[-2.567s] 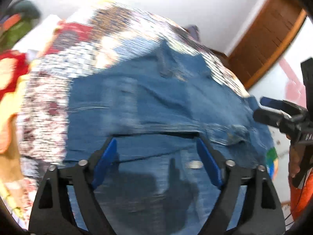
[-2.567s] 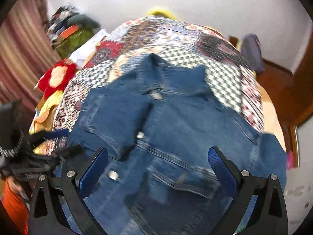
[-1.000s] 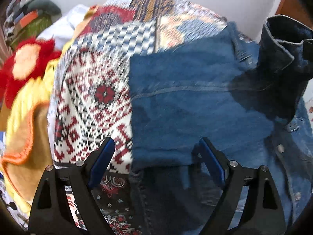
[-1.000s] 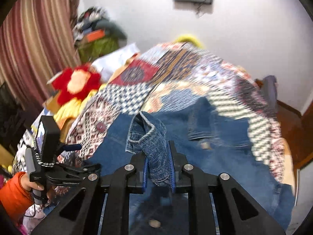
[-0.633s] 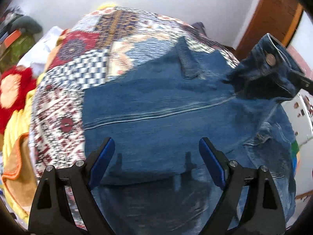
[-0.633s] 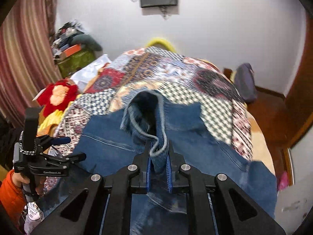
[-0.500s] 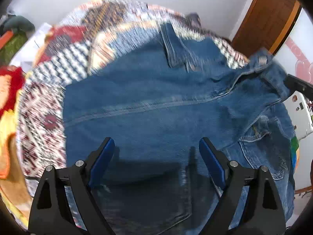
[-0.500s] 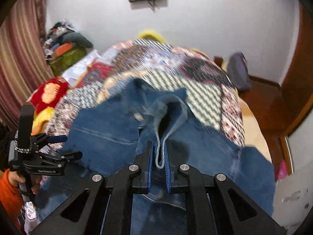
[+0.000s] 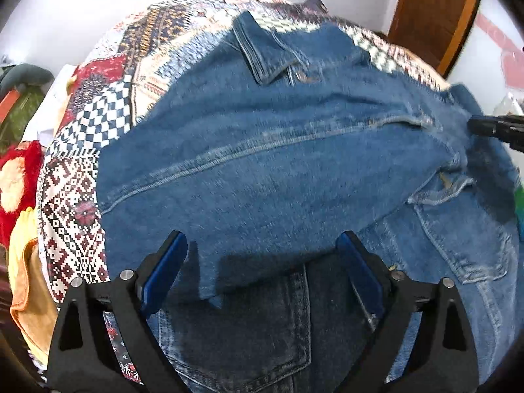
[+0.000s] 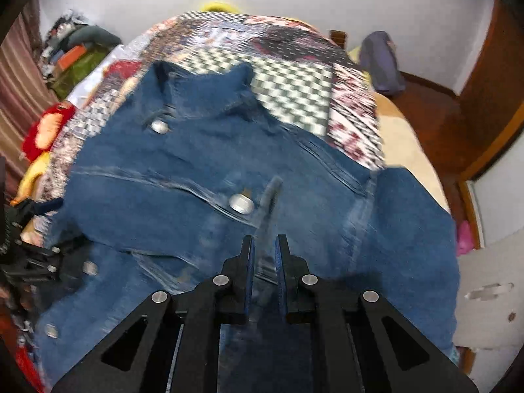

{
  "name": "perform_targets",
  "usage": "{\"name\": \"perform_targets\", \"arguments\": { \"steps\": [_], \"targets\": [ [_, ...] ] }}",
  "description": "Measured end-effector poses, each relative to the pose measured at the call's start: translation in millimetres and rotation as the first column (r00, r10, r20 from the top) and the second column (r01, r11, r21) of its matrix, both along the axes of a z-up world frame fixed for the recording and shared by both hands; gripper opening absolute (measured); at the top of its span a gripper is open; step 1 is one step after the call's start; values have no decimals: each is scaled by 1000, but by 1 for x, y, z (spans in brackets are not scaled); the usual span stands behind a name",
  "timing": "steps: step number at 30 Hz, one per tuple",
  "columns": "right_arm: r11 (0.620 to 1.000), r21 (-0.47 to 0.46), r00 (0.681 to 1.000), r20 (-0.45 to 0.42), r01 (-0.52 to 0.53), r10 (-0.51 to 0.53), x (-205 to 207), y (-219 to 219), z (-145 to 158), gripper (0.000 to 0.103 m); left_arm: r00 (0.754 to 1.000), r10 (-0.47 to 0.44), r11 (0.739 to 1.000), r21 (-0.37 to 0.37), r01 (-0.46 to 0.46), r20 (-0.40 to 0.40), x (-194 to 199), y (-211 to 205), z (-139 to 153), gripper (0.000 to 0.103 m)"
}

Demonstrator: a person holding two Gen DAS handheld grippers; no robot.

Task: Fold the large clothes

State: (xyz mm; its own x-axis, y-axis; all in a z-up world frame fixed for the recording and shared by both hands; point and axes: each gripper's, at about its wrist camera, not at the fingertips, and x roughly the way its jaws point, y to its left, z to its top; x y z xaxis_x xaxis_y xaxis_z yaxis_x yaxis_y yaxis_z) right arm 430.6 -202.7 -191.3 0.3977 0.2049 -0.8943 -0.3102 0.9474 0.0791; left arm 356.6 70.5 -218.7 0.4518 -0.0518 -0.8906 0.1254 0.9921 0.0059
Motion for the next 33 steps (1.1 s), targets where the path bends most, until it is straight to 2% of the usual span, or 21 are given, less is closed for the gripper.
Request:
{"name": "perform_targets", "arguments": {
  "steps": [3, 5, 9, 12, 14, 18, 21, 22, 24, 25, 26, 27, 29, 31, 33],
  "targets": [
    [998, -8, 998, -12, -67, 67, 5, 33, 4, 9, 999, 25, 999, -32, -25, 20, 5, 7, 10, 94],
    [990, -48, 991, -48, -129, 127, 6, 59, -6, 9, 999, 31, 999, -22, -30, 36, 9, 9, 14, 94],
    [948, -228, 972, -123, -223, 199, 4, 97, -47, 9, 999, 40, 999, -28, -40, 1, 16, 13, 0, 94],
    [918, -316, 971, -87, -239, 223, -6, 103, -61, 9, 997, 45, 998, -50, -49, -66, 17, 16, -27, 95],
    [908, -337, 969, -76, -247, 235, -12, 101, -60, 9, 997, 62, 996, -61, -64, -35, 11, 18, -31, 100],
    [904, -343, 967, -70, -256, 247, -17, 96, -57, 9, 998, 63, 996, -69, -65, -31, 9, 20, -31, 101],
    [890, -373, 965, -61, -260, 256, -22, 97, -53, 9, 998, 53, 997, -54, -54, -22, 5, 18, -30, 102],
    [878, -412, 968, -49, -245, 247, -24, 96, -53, 10, 999, 50, 997, -52, -50, -18, 3, 17, -30, 102],
    [864, -449, 970, -25, -228, 243, -26, 89, -53, 37, 999, 50, 997, -51, -50, -14, -1, 17, -31, 103],
    [861, -468, 973, 8, -200, 230, -27, 83, -50, 62, 999, 46, 998, -48, -47, -13, -2, 16, -31, 103],
    [862, -477, 976, 43, -169, 215, -28, 75, -47, 83, 999, 44, 998, -46, -44, -13, -2, 15, -31, 103],
    [878, -451, 979, 47, -157, 199, -26, 65, -44, 87, 999, 36, 999, -38, -36, -15, -4, 14, -31, 103],
    [931, -334, 988, -1, -146, 154, -20, 46, -37, 87, 1000, 24, 1000, -12, -24, -20, -7, 11, -31, 103],
    [952, -278, 992, -27, -127, 124, -17, 35, -30, 86, 1000, 17, 1000, 7, -17, -15, -11, 9, -28, 103],
    [961, -251, 993, -8, -113, 114, -17, 29, -20, 86, 1000, 18, 1000, 5, -18, -15, -13, 8, -24, 103]
  ]
}}
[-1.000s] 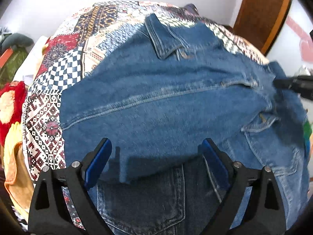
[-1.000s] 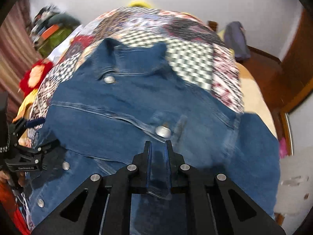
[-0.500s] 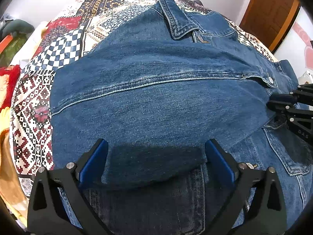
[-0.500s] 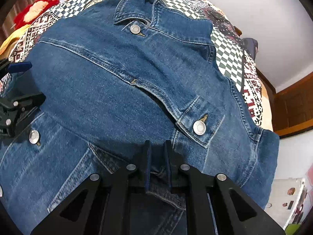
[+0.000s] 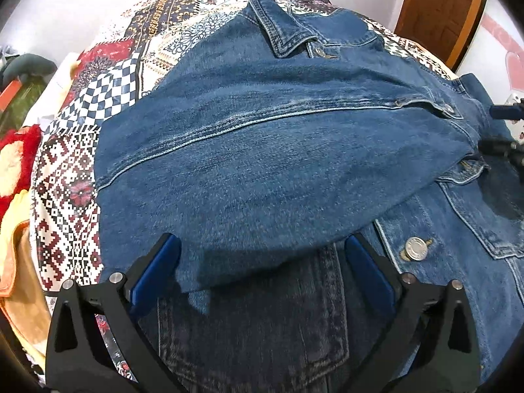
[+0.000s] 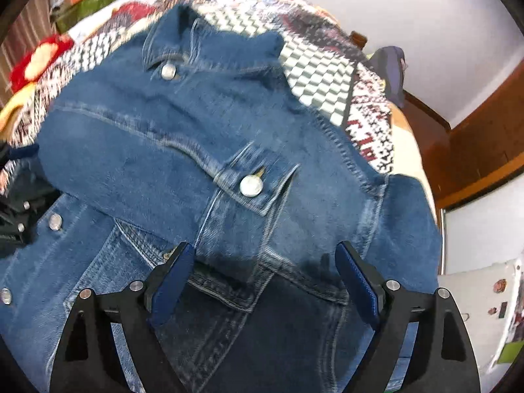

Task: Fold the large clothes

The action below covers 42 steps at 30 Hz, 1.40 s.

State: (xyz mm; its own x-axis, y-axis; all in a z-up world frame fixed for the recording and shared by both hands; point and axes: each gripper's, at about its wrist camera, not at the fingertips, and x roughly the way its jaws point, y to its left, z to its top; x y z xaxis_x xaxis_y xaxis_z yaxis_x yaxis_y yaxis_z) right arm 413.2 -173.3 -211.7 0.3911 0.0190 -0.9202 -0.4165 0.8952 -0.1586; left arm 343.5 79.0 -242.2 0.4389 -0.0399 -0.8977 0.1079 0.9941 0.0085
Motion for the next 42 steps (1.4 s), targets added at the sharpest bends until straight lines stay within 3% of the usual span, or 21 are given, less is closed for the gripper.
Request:
{"name": "perform_targets", "arguments": {
  "steps": [6, 10, 11, 12, 13, 17, 21, 25, 30, 34, 38, 42],
  "targets": [
    [984, 158, 991, -117, 77, -59, 23, -2, -9, 82, 999, 40, 998, -44, -39, 31, -9, 7, 19, 103],
    [968, 202, 963, -249, 151, -98, 42, 2, -47, 67, 998, 41, 999, -26, -40, 53, -14, 11, 27, 103],
    [962, 214, 963, -242, 169, -115, 44, 1, -49, 65, 997, 42, 999, -23, -41, 57, -15, 12, 28, 103],
    [959, 219, 964, -235, 178, -126, 44, 1, -48, 60, 997, 45, 999, -22, -43, 60, -16, 13, 30, 103],
    [957, 231, 966, -229, 176, -122, 45, 3, -45, 41, 997, 49, 999, -25, -48, 62, -16, 15, 32, 103],
    [948, 271, 977, -181, 164, -117, 44, 4, -27, 20, 994, 74, 997, -17, -73, 78, -13, 21, 37, 103],
    [954, 285, 995, -48, 94, -83, 33, 10, 8, 18, 989, 106, 994, -19, -104, 107, -9, 31, 47, 103],
    [953, 299, 995, 72, 49, -73, 25, 13, 46, 18, 981, 142, 990, -37, -139, 129, -4, 41, 59, 103],
    [952, 302, 990, 102, 59, -94, 17, -3, 63, 18, 980, 131, 991, -39, -126, 150, -1, 40, 65, 103],
    [973, 212, 991, 80, 85, -104, 16, -12, 41, 18, 989, 105, 994, -47, -101, 108, 5, 29, 49, 103],
    [976, 175, 991, -41, 133, -128, 25, -24, -1, 18, 996, 76, 996, -47, -74, 37, 11, 15, 21, 103],
    [984, 110, 989, -65, 140, -134, 26, -23, -25, 20, 998, 54, 998, -12, -54, -12, 12, 5, -1, 103]
  ]
}}
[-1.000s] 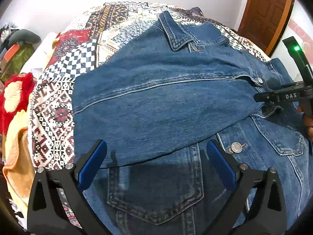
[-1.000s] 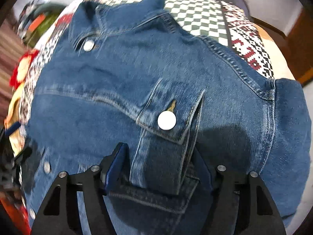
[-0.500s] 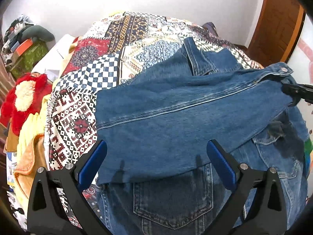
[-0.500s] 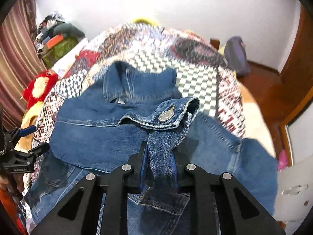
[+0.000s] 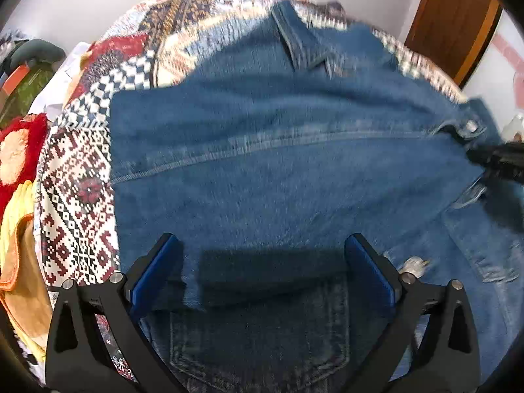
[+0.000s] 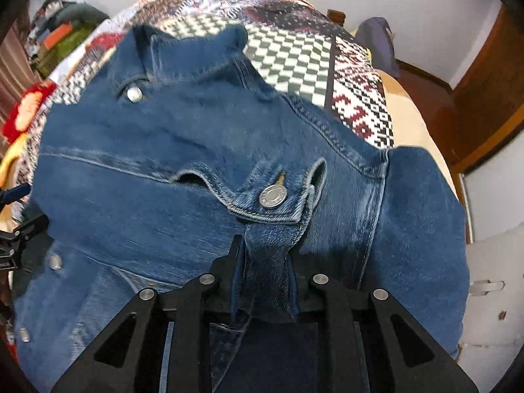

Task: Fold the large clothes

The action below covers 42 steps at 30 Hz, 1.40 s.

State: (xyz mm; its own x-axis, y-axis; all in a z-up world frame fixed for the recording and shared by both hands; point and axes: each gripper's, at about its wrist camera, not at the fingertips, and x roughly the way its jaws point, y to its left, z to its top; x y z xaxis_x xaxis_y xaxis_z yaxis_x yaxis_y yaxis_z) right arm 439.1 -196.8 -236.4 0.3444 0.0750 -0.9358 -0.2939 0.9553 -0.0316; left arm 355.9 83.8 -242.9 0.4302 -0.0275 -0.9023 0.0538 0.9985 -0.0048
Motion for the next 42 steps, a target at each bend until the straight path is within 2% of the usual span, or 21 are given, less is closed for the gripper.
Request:
{"name": "perform_targets", "arguments": {
  "steps": [2, 3, 4, 5, 7, 8, 12, 14, 16, 20, 24, 29, 35, 38, 42],
  "targets": [
    [998, -58, 1000, 11, -8, 9, -3, 4, -2, 34, 1000, -8, 1000, -4, 8, 6, -2, -1, -5, 103],
    [996, -84, 1000, 19, -14, 16, -4, 6, -3, 37, 1000, -6, 1000, -14, 6, 5, -2, 0, -5, 103],
    [994, -106, 999, 28, -19, 23, -6, 7, -2, 45, 1000, 1, 999, -36, -1, -2, -2, 3, -6, 103],
    [990, -138, 999, 42, -16, 22, -8, 8, -1, 59, 1000, 6, 999, -46, -6, -4, -1, 5, -7, 103],
    [982, -190, 997, 72, -9, 24, -11, 5, 1, 73, 1000, 8, 999, -49, -8, -4, -2, 6, -7, 103],
    [981, -196, 996, 84, -11, 28, -13, 4, 4, 76, 1000, 6, 999, -42, -6, -3, -3, 5, -6, 103],
    [990, -144, 996, 92, 5, 9, -17, -5, 22, 76, 1000, -5, 1000, 17, 4, 7, -7, -1, 2, 103],
    [991, -135, 991, 132, 20, -2, -21, -11, 38, 76, 999, -19, 997, 69, 17, 32, -9, -5, 11, 103],
    [991, -132, 984, 177, 37, -13, -27, -18, 54, 76, 998, -38, 996, 87, 32, 59, -11, -9, 22, 103],
    [994, -87, 971, 237, 65, -43, -38, -39, 87, 76, 990, -57, 995, 86, 46, 127, -15, -19, 51, 103],
    [993, -60, 956, 282, 101, -80, -52, -64, 116, 76, 974, -76, 996, 55, 66, 216, -16, -34, 88, 103],
    [983, -16, 934, 315, 185, -170, -70, -107, 135, 78, 954, -108, 994, 18, 107, 279, -6, -64, 116, 103],
    [944, 130, 918, 226, 303, -326, -89, -175, 119, 78, 957, -155, 985, -38, 169, 246, 14, -105, 114, 103],
    [899, 166, 891, 147, 405, -429, -96, -210, 96, 78, 959, -184, 980, -40, 197, 216, 23, -124, 103, 103],
    [824, 244, 851, -13, 512, -525, -107, -255, 56, 78, 968, -202, 977, -39, 210, 152, 35, -145, 75, 103]
  ]
}}
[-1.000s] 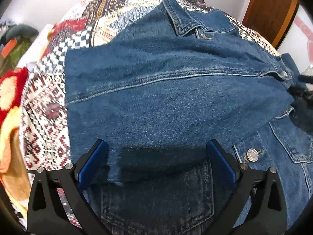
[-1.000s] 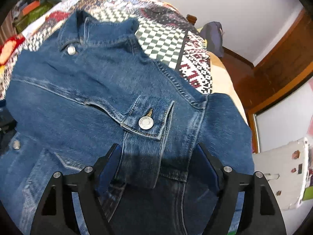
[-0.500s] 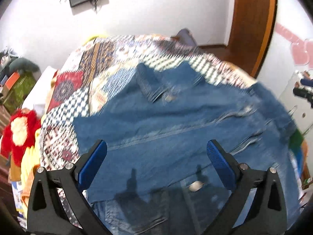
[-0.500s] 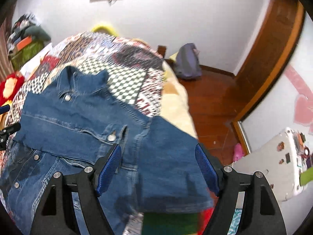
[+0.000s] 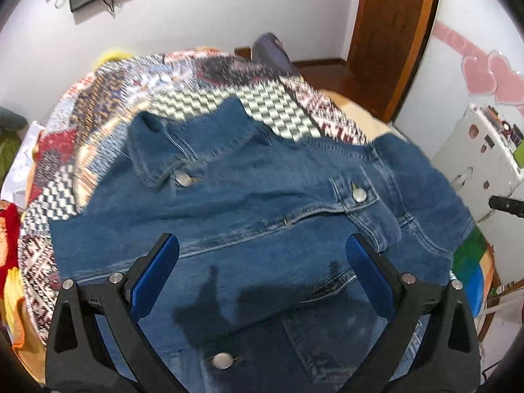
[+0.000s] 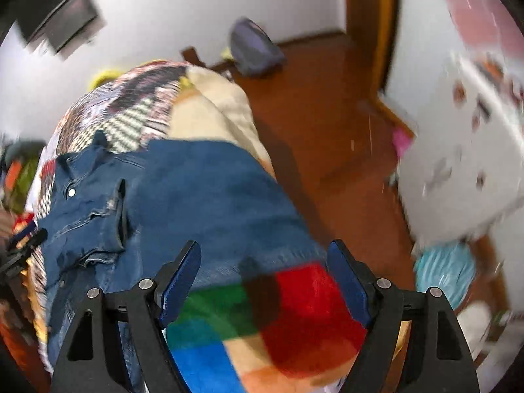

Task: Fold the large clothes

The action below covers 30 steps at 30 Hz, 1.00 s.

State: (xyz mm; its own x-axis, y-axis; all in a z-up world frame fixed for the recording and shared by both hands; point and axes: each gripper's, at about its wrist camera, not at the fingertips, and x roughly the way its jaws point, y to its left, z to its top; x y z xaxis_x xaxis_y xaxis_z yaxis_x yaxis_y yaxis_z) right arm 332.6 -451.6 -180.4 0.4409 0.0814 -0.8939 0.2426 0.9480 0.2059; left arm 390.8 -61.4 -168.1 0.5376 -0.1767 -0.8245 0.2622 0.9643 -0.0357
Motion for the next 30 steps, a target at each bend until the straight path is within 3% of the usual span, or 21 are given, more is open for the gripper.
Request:
{"name": "perform_targets", "arguments": {
  "steps": [5, 10, 14, 18, 21, 24, 26, 30],
  "targets": [
    [977, 201, 996, -66, 66, -53, -6, -26, -36, 78, 997, 30, 999, 44, -27, -74, 14, -5, -36, 103],
    [910, 400, 991, -109, 113, -75, 3, -36, -64, 78, 988, 85, 996, 52, -79, -128, 22, 2, -61, 103],
    [874, 460, 985, -136, 157, -106, 15, -38, -81, 78, 983, 94, 996, 27, -90, -155, 23, 8, -67, 103],
    [813, 533, 971, -163, 235, -174, 22, -46, -99, 78, 985, 99, 995, 29, -96, -141, 22, 8, -66, 103],
    [795, 539, 960, -172, 278, -220, 30, -47, -106, 77, 987, 105, 994, 36, -102, -119, 21, 8, -62, 103],
    [807, 509, 954, -146, 300, -263, 36, -45, -102, 62, 990, 108, 994, 38, -105, -93, 18, 9, -55, 103],
    [824, 477, 952, -116, 304, -284, 39, -42, -93, 34, 991, 105, 994, 32, -103, -83, 17, 9, -49, 103],
    [888, 388, 966, -26, 247, -258, 43, -33, -62, 18, 994, 95, 995, 17, -94, -48, 7, 15, -33, 103]
  ]
}}
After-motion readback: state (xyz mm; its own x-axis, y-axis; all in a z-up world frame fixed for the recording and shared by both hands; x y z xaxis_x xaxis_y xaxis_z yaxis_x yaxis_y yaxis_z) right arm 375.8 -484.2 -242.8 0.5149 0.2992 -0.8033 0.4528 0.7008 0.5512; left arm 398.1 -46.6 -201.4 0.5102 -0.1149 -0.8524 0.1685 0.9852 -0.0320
